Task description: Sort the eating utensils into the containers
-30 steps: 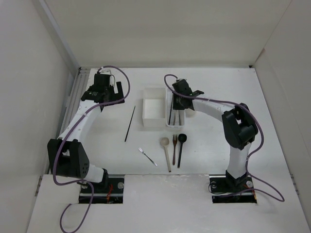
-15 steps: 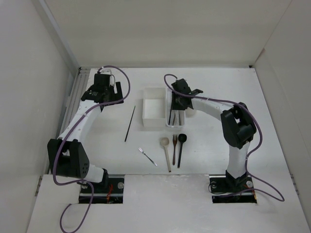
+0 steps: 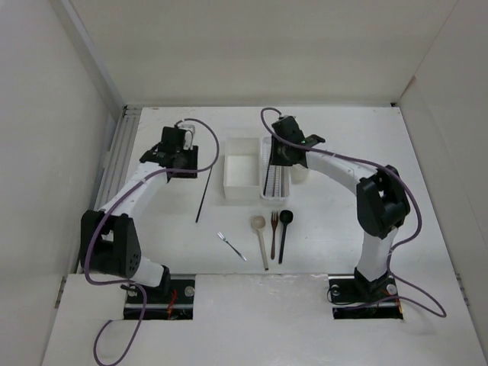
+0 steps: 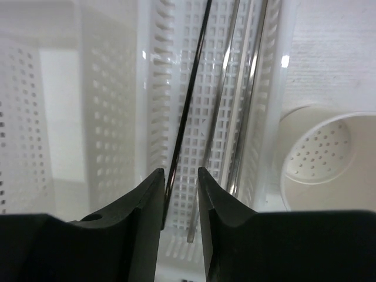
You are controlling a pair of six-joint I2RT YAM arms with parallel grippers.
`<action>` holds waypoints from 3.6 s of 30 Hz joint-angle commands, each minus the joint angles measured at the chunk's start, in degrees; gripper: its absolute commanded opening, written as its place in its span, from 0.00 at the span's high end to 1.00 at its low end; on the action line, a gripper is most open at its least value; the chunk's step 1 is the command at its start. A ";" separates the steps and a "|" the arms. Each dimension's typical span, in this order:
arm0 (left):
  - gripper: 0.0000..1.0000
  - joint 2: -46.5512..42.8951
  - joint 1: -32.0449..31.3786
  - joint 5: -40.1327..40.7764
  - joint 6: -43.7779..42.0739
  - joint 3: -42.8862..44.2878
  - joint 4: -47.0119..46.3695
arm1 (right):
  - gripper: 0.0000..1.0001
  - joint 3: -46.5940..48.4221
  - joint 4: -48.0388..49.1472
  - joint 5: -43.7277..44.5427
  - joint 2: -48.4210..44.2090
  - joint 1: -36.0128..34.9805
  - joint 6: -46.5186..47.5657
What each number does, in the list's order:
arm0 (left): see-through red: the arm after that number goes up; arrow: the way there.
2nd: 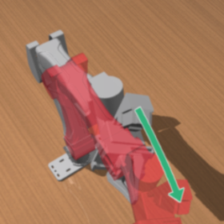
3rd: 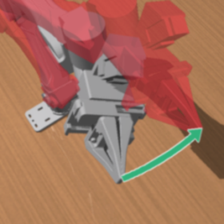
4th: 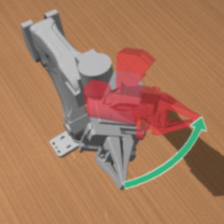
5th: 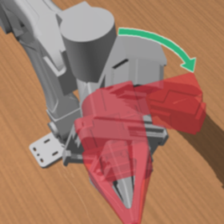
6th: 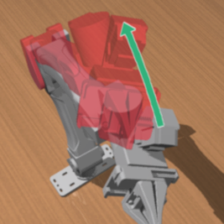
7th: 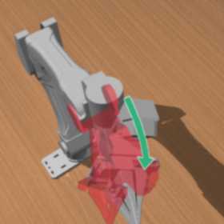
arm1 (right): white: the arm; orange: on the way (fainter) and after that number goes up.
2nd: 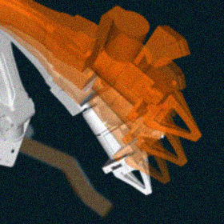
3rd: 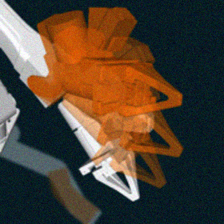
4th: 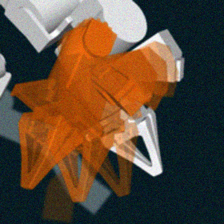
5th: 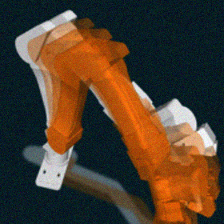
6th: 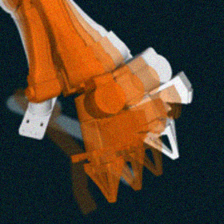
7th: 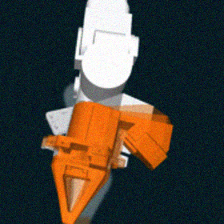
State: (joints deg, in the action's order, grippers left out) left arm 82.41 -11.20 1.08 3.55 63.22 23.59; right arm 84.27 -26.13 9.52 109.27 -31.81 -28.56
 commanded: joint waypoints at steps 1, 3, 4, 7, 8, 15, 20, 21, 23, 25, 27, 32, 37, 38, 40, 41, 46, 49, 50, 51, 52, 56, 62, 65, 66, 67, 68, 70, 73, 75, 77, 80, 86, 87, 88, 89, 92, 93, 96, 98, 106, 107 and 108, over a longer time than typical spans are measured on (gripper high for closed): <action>0.56 3.18 -4.00 -3.19 -5.39 -3.36 -0.13 | 0.65 4.58 1.26 2.87 -7.83 0.44 1.65; 0.42 4.68 -5.23 -4.42 -6.71 -4.50 -0.13 | 0.65 5.11 1.26 4.79 -9.51 -0.09 2.27; 0.39 5.47 -5.23 -4.42 -6.72 -4.51 -0.82 | 0.65 5.12 1.26 4.81 -11.17 -0.09 2.28; 0.39 8.99 -5.23 -3.63 -6.72 -3.37 -0.83 | 0.65 4.59 1.87 6.13 -13.47 -0.09 2.80; 0.40 10.82 -5.23 -3.63 -6.72 -2.85 -0.83 | 0.65 4.07 2.57 6.13 -14.78 -0.09 2.80; 0.43 15.93 -6.28 -5.83 -6.72 -0.38 -0.30 | 0.65 1.43 3.63 7.27 -18.39 -0.09 2.80; 0.46 19.89 -6.29 -1.71 -4.78 -0.38 -1.01 | 0.65 -0.24 3.63 8.50 -20.33 0.44 2.28; 0.49 20.59 -6.29 -0.65 -4.09 0.23 -1.01 | 0.65 -0.25 3.63 8.50 -20.85 0.44 2.28; 0.55 22.87 -6.29 1.63 -3.56 0.76 -0.40 | 0.64 -0.77 3.63 8.50 -21.46 0.44 2.28; 0.92 24.11 -6.29 1.64 -3.55 0.76 0.13 | 0.64 -0.77 3.63 9.03 -21.47 0.96 2.28; 1.00 25.25 -5.33 0.60 -3.55 1.29 0.74 | 0.64 -0.77 3.63 9.03 -22.00 0.96 2.28; 1.00 23.07 0.56 -4.59 -2.85 3.92 2.59 | 0.61 -0.77 6.87 5.52 -22.52 0.26 6.66; 1.00 13.32 4.70 -9.68 -2.85 13.31 3.74 | 0.44 -2.97 16.87 -12.88 -23.05 -1.06 16.94; 1.00 12.00 4.70 -10.22 -2.24 15.51 4.26 | 0.33 -2.97 17.95 -15.56 -23.05 -1.84 17.82; 1.00 8.40 4.70 -12.23 -1.71 22.19 4.27 | 0.22 -0.26 18.48 -18.38 -21.23 -3.16 19.49; 1.00 7.60 4.70 -13.55 -1.18 24.30 3.74 | 0.20 1.06 18.48 -20.48 -20.25 -4.65 20.11; 1.00 5.05 3.64 -17.86 3.55 35.38 3.74 | 0.11 9.94 19.97 -27.70 -14.36 -7.91 20.65; 1.00 3.90 2.51 -19.01 6.55 36.70 3.74 | 0.11 12.40 25.50 -35.16 -10.76 -7.91 16.26; 1.00 3.90 2.50 -19.88 8.12 36.71 3.74 | 0.11 12.41 27.17 -36.57 -9.27 -7.91 13.47; 1.00 3.90 1.98 -20.41 8.66 36.71 3.74 | 0.11 13.45 29.45 -37.63 -8.47 -7.91 12.05; 1.00 3.37 1.19 -21.20 8.66 36.71 3.74 | 0.11 14.86 30.51 -38.77 -7.59 -8.44 10.55; 1.00 3.37 -0.66 -20.68 9.19 36.71 4.79 | 0.13 17.33 33.25 -40.72 -3.81 -9.05 5.01; 1.00 2.84 -1.81 -19.20 8.58 35.22 4.09 | 0.16 17.33 33.86 -34.92 -0.47 -9.06 0.09; 1.00 2.84 -1.81 -19.19 8.58 34.51 3.56 | 0.19 17.95 33.86 -35.80 2.25 -9.06 -0.62; 1.00 2.84 -1.81 -19.19 8.58 34.51 3.56 | 0.22 18.56 33.86 -35.80 2.26 -9.06 -1.41; 1.00 2.84 -2.33 -19.19 8.58 33.99 3.56 | 0.22 18.56 33.86 -35.80 2.87 -9.06 -1.41; 1.00 2.32 -2.33 -19.19 9.19 33.99 3.56 | 0.24 18.56 33.86 -34.93 2.87 -9.06 -1.41; 1.00 2.31 -2.86 -19.19 9.19 33.38 3.56 | 0.33 20.14 33.86 -34.22 3.40 -9.06 -1.94; 1.00 1.79 -2.86 -19.19 9.19 32.84 3.04 | 0.59 21.28 33.86 -34.22 4.81 -9.06 -1.94; 1.00 1.79 -2.86 -19.19 9.19 31.53 3.04 | 0.72 21.29 33.86 -34.22 5.33 -9.06 -2.65; 1.00 1.27 -2.86 -19.19 9.19 30.74 3.04 | 0.91 21.29 33.86 -34.22 5.34 -9.06 -3.17; 0.97 1.26 -2.86 -19.71 9.19 29.42 3.04 | 1.00 20.50 33.86 -32.82 5.34 -9.06 -3.17; 0.00 2.40 -2.86 -18.93 9.72 29.94 3.56 | 1.00 14.62 33.34 -24.91 -0.81 -9.06 -3.70; 0.00 2.92 -2.86 -18.40 9.11 30.55 3.56 | 1.00 13.30 32.29 -21.07 -1.86 -8.36 -3.18; 0.00 2.93 -2.86 -17.79 9.10 31.08 3.56 | 1.00 13.29 30.63 -18.60 -2.83 -7.74 -3.17; 0.00 2.93 -2.86 -17.78 8.50 31.09 4.09 | 1.00 13.29 28.52 -16.05 -4.49 -7.74 -1.95; 0.00 3.55 -0.84 -16.29 8.49 31.61 4.09 | 1.00 13.29 19.21 -5.59 -7.05 -6.60 0.59; 0.00 4.07 -0.23 -14.02 8.49 31.61 4.09 | 1.00 13.29 14.31 -3.04 -7.06 -6.60 1.56; 0.00 4.07 1.18 -10.24 7.09 31.61 4.09 | 1.00 13.29 6.82 6.80 -7.58 -6.60 4.47; 0.00 4.07 1.18 -6.80 5.86 29.60 4.09 | 1.00 11.98 0.40 11.48 -7.58 -6.07 4.47; 0.00 2.85 1.71 -4.69 4.01 23.44 4.09 | 1.00 3.01 0.56 10.53 -8.21 -3.88 3.95; 0.00 2.84 1.71 -4.69 4.01 22.74 4.09 | 1.00 3.01 -0.49 9.91 -7.59 -3.35 2.99; 0.00 2.32 1.71 -4.69 4.01 22.74 4.09 | 1.00 2.22 -0.50 8.16 -7.06 -2.73 2.98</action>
State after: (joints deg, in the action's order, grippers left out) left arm 86.63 -9.72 -4.89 8.80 86.39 28.67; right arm 86.83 -25.58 17.96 102.08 -36.29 -25.17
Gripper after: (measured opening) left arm 0.997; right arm 0.098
